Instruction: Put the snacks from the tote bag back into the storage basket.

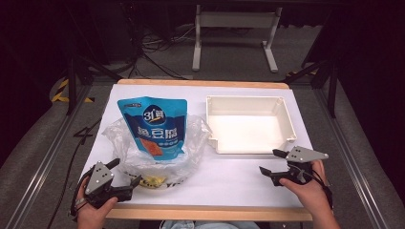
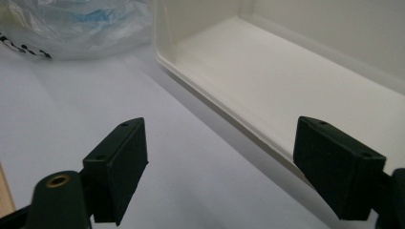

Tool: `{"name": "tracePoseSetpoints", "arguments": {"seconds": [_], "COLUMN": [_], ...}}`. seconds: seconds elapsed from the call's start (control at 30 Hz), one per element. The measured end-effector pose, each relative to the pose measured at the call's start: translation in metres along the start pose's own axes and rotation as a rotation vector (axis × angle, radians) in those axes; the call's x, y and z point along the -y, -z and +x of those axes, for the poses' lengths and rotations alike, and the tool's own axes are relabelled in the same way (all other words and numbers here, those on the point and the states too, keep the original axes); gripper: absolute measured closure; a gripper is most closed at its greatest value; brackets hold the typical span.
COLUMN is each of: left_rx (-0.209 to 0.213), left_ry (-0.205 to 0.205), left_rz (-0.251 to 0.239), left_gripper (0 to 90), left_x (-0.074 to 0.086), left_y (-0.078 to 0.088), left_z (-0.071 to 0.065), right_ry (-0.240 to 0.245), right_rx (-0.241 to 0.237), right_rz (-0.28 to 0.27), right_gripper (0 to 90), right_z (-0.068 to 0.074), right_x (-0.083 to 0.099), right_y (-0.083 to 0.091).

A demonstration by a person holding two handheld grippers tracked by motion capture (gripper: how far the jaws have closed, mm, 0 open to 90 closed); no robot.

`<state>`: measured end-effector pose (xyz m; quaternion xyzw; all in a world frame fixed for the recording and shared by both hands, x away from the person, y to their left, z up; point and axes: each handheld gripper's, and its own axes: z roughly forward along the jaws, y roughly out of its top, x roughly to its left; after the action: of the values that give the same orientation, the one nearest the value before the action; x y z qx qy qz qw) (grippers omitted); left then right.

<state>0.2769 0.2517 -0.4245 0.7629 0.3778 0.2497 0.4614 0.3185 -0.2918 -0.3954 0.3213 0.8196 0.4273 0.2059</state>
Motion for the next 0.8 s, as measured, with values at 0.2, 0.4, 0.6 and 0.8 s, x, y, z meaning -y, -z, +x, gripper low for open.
{"name": "tracePoseSetpoints", "arguments": {"seconds": [0.2, 0.4, 0.6, 0.8], "left_rx": [-0.007, -0.009, -0.006, -0.010], "left_ry": [-0.007, -0.004, 0.004, 0.001], "left_rz": [0.008, 0.008, 0.007, 0.004], "left_gripper": [10.6, 10.6, 10.6, 10.6], "left_x": [0.000, 0.000, 0.001, 0.000], "left_y": [-0.001, 0.000, -0.001, 0.000], "left_z": [-0.002, -0.001, -0.001, -0.001], "right_ry": [0.032, 0.022, 0.009, 0.034], "right_rx": [-0.006, -0.036, -0.065, -0.072], "right_rz": [-0.016, -0.022, -0.023, -0.012], "right_gripper": [20.0, 19.6, 19.5, 19.0], "right_z": [0.000, 0.001, 0.006, 0.009], "right_x": [-0.016, -0.028, -0.036, -0.045], "right_y": [0.004, 0.006, 0.010, 0.010]}}
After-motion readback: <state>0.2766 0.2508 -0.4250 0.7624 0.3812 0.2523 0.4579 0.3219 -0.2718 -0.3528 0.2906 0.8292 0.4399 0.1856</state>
